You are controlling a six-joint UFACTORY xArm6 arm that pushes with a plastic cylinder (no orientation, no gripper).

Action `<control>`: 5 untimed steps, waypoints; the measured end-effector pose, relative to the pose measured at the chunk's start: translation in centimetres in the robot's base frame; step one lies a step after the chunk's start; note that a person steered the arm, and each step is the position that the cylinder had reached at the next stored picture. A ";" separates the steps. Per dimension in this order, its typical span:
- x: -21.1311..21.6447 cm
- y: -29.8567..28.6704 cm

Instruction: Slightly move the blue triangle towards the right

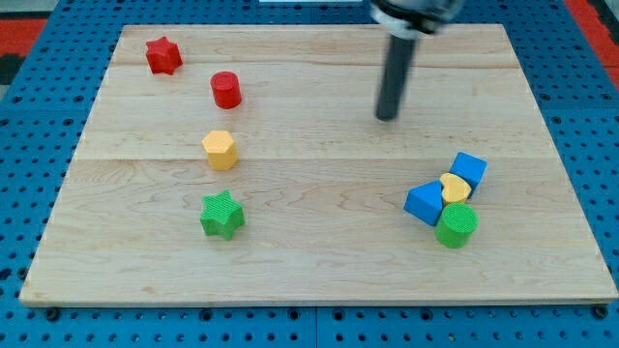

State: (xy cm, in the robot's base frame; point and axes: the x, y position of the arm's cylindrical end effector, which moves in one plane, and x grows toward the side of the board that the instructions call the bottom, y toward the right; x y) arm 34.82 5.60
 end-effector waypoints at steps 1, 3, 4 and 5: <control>-3.5 -10.3; -4.1 -21.1; -1.4 -11.6; 3.5 -4.5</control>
State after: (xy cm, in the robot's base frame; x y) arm 38.37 1.10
